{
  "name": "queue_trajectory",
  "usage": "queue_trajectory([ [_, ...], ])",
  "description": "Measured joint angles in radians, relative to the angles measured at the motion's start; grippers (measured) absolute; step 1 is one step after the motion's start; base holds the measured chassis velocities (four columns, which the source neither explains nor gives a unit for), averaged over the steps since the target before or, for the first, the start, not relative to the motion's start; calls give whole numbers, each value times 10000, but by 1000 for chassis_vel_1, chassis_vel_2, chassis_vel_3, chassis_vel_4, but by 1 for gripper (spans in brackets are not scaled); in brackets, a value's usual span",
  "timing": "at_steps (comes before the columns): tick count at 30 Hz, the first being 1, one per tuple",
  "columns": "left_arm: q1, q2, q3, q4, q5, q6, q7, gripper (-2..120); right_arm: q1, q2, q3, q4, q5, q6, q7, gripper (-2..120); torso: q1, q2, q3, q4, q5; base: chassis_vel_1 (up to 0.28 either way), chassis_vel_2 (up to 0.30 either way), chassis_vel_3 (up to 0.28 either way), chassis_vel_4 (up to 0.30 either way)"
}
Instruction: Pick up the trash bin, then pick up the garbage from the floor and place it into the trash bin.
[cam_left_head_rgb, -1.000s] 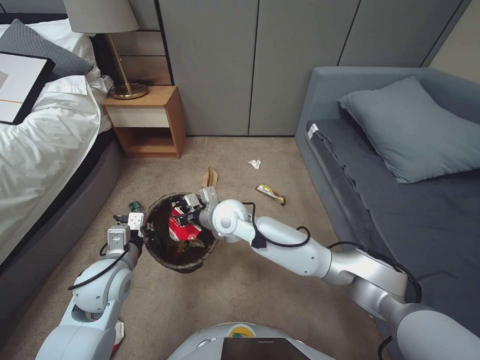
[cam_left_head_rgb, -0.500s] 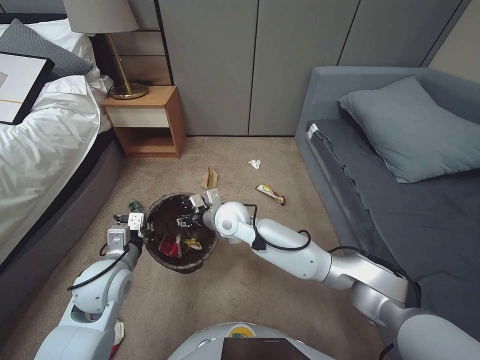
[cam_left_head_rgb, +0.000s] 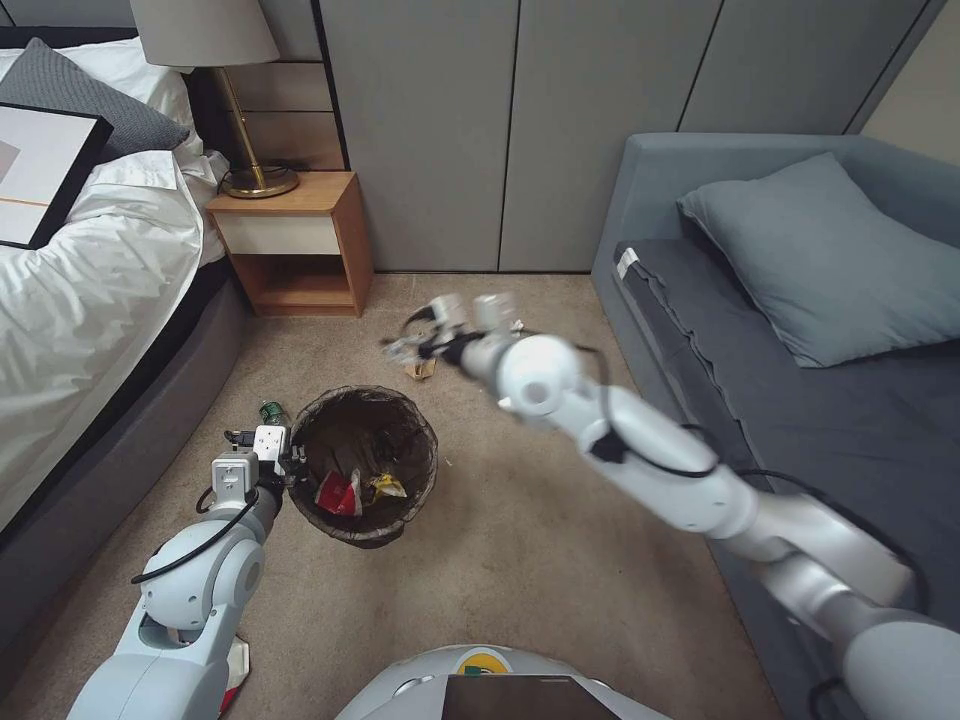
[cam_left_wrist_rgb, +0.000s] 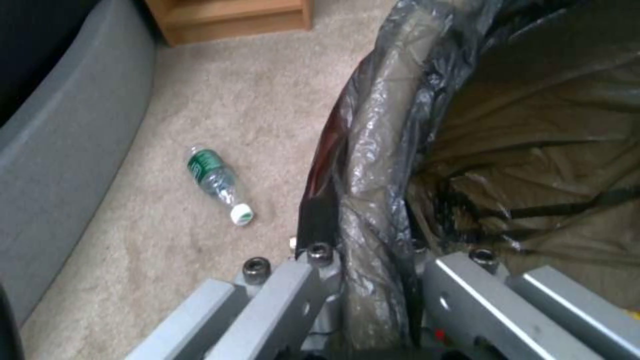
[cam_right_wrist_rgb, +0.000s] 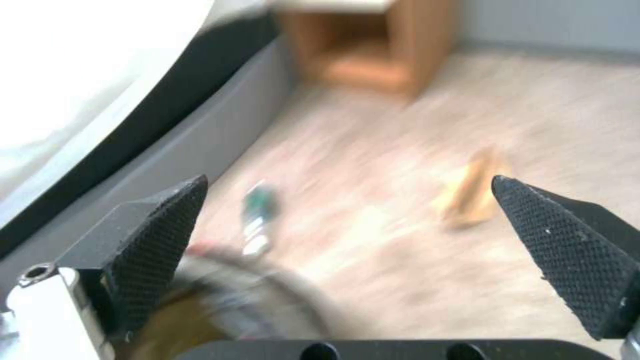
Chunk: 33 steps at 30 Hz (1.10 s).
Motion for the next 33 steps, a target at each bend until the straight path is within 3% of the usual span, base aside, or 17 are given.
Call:
queue_trajectory([
  [4,-15,-16,-6,-103,7,0,42,0,-1321,-1395,1824,848,-1838,952,-645,100,0,0,0,-3,8,0,0,0,0],
  [5,-15,-16,-6,-103,7,0,42,0,-1321,-1395,1824,848,-1838,952,-645,100,0,0,0,-3,8,0,0,0,0],
  [7,-40,-54,-13,-109,26,0,103,0,-2382,-1952,3241,1335,-3104,1588,-950,100,0,0,-1,-5,-2,0,0,0,0],
  [8,-44,-74,12,-110,41,0,122,0,-3026,-2051,4100,1555,-3506,1711,-1002,100,0,0,0,-1,4,0,0,0,0],
  [9,-44,-74,12,-110,41,0,122,0,-3026,-2051,4100,1555,-3506,1711,-1002,100,0,0,0,-1,4,0,0,0,0],
  [12,-33,-123,90,-111,106,0,152,0,-5129,-1936,6365,1876,-4963,2222,-1513,100,-1,0,-1,-4,1,0,0,0,0],
  [13,-33,-123,90,-111,106,0,152,0,-5129,-1936,6365,1876,-4963,2222,-1513,100,-1,0,-1,-4,1,0,0,0,0],
  [15,-15,-175,101,-160,122,0,160,0,-6438,-1517,7752,1941,-6381,2935,-2131,100,-1,0,-1,-5,4,0,0,0,0],
  [17,-8,-182,101,-172,122,-1,160,0,-6771,-1367,8072,1957,-6768,3172,-2318,100,-1,0,-1,-5,-1,0,0,0,0],
  [19,43,-166,91,-214,135,-2,206,0,-8229,-568,9224,1876,-8510,4565,-3217,100,-1,0,-1,1,4,0,0,0,0],
  [20,43,-166,91,-214,135,-2,206,0,-8229,-568,9224,1876,-8510,4565,-3217,100,-1,0,-1,1,4,0,0,0,0],
  [22,84,-131,63,-224,159,-1,247,0,-9489,551,9967,1827,-10154,5853,-3903,100,-1,0,-1,2,-1,0,0,0,0],
  [24,91,-137,58,-232,162,-1,261,0,-9740,879,10078,1850,-10397,6025,-3974,100,-1,0,-1,-4,1,0,0,0,0],
  [25,118,-167,53,-251,173,-2,281,0,-10263,1667,10275,1946,-10810,6356,-4091,100,-1,0,-1,-4,3,0,0,0,0],
  [26,118,-167,53,-251,173,-2,281,0,-10263,1667,10275,1946,-10810,6356,-4091,100,-1,0,-1,-4,3,0,0,0,0],
  [28,194,-222,51,-290,242,-3,384,0,-10967,2554,10438,1995,-11145,6705,-4212,100,-1,0,0,-4,-6,0,0,0,0],
  [33,299,-277,53,-384,271,-20,563,0,-11555,3309,10481,1855,-11248,7116,-4334,100,-2,0,-1,2,-5,0,0,0,0],
])
